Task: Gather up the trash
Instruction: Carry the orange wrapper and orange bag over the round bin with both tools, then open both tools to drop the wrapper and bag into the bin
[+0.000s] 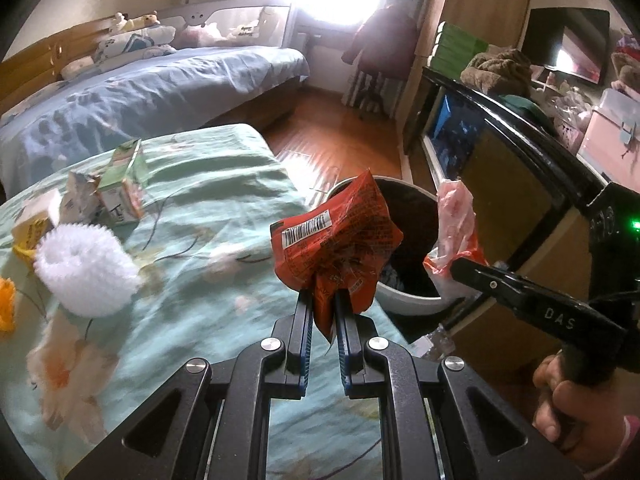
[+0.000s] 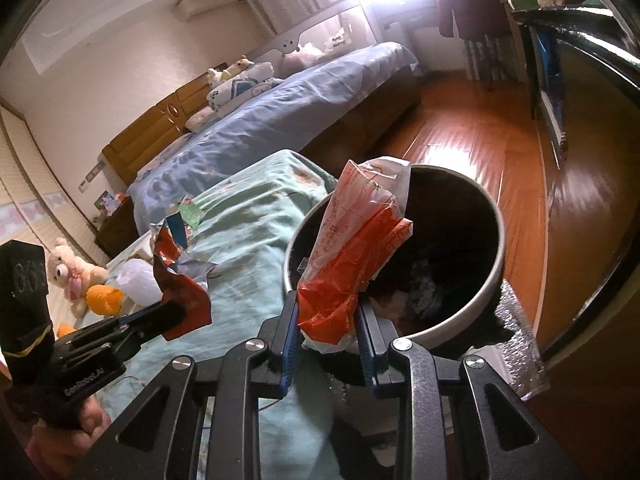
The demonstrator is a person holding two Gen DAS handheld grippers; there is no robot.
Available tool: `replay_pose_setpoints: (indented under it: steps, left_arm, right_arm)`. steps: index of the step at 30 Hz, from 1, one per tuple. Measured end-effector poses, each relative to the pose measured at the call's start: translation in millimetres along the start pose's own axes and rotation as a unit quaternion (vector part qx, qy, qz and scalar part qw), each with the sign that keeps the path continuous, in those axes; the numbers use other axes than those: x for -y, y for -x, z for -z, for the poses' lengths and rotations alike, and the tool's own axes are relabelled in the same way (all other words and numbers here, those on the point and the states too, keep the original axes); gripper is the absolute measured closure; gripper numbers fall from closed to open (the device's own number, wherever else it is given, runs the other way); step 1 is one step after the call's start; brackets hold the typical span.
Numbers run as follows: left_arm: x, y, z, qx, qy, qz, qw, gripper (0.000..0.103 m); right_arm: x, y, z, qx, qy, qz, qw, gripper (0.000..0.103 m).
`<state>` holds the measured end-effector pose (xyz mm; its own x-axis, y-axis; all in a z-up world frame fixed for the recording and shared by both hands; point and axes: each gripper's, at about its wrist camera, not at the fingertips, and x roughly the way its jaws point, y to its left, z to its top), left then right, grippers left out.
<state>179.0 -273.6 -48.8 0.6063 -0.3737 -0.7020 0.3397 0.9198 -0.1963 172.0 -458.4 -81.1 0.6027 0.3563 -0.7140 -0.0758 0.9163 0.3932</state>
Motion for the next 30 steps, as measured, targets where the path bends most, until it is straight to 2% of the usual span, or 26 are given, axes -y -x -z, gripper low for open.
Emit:
replay_pose_setpoints:
  steps: [10, 30]
  left_arm:
    - [15.2, -27.3, -19.1, -0.01, -0.013, 0.012, 0.9998, 0.093]
    - [37.7, -75.9, -52.0, -0.028, -0.03, 0.01, 0.9991, 0.092]
  right_arm:
    - [20.8, -5.0, -9.6, -0.005, -0.008, 0.02, 1.0, 0.076]
    - [38.8, -24.8, -32.3, -0.018, -0.002, 0.037, 0.999, 0.074]
